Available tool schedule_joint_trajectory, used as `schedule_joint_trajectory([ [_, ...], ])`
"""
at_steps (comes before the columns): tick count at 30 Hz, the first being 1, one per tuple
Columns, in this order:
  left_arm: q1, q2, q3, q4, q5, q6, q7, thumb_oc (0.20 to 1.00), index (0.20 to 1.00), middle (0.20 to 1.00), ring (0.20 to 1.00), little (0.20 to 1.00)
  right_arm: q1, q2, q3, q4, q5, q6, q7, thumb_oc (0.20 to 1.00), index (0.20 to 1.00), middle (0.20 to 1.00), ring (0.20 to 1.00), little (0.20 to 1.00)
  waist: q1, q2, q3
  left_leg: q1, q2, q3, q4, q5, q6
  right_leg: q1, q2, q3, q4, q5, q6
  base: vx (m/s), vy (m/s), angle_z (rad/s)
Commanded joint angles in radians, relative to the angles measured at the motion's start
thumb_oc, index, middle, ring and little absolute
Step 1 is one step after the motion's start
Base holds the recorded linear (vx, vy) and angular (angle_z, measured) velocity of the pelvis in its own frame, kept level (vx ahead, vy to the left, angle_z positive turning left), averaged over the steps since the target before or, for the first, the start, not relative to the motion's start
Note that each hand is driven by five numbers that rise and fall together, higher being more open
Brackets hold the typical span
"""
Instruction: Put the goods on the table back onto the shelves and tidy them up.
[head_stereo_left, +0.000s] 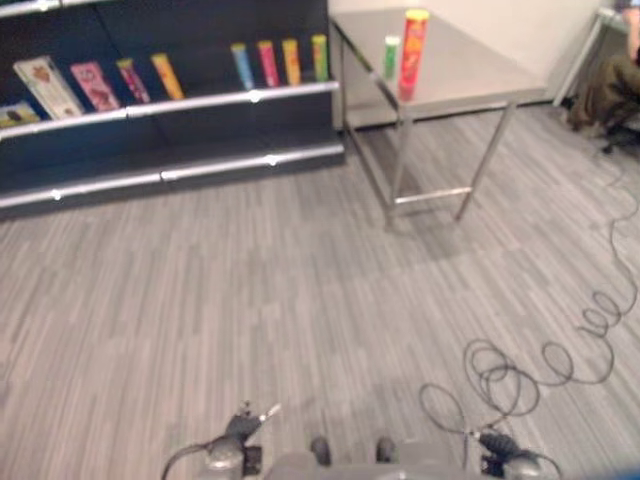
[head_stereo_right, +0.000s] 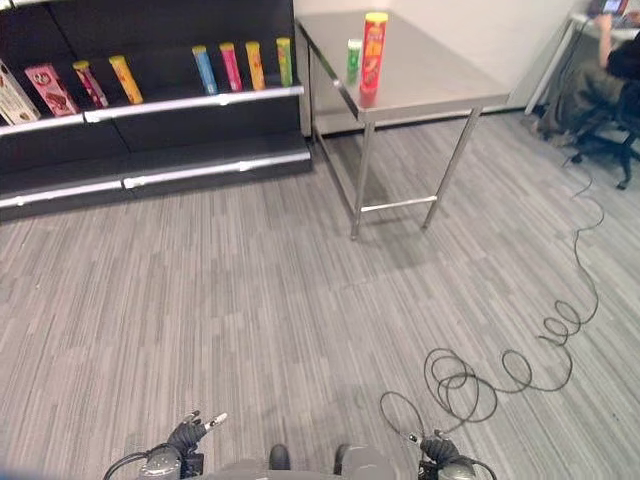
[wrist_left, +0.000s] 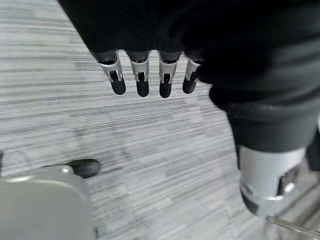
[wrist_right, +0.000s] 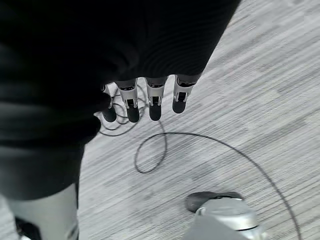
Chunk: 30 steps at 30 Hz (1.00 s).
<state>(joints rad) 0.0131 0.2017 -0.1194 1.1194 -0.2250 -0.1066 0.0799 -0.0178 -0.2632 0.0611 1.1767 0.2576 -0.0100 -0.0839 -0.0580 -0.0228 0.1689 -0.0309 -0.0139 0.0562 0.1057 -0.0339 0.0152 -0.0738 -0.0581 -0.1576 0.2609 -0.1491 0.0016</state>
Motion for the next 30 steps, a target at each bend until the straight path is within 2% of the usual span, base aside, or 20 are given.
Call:
schedule_joint_trajectory([
  [1,-0.041,0.034,-0.008,-0.022,-0.023,-0.027,-0.008,1.0,1.0,1.0,1.0,1.0,-0.053,-0.023,-0.011,-0.009,0.015,-0.028,-0.011,1.0,1.0,1.0,1.0,1.0,-0.016,-0.028,0.009,0.061,0.092,-0.082,0.042,-0.152,-0.11,0.16,-0.095,0.019,-0.178,-0.027,0.135,0.0,0.0,0.0],
  [30,-0.032,0.028,-0.003,0.036,0.005,-0.013,-0.009,1.0,1.0,1.0,1.0,1.0,-0.052,-0.014,-0.018,0.007,0.007,-0.028,-0.021,1.0,1.0,1.0,1.0,1.0,-0.017,-0.034,0.006,0.048,0.085,-0.077,0.045,-0.156,-0.102,0.15,-0.106,0.024,-0.176,-0.023,0.14,0.0,0.001,0.01],
])
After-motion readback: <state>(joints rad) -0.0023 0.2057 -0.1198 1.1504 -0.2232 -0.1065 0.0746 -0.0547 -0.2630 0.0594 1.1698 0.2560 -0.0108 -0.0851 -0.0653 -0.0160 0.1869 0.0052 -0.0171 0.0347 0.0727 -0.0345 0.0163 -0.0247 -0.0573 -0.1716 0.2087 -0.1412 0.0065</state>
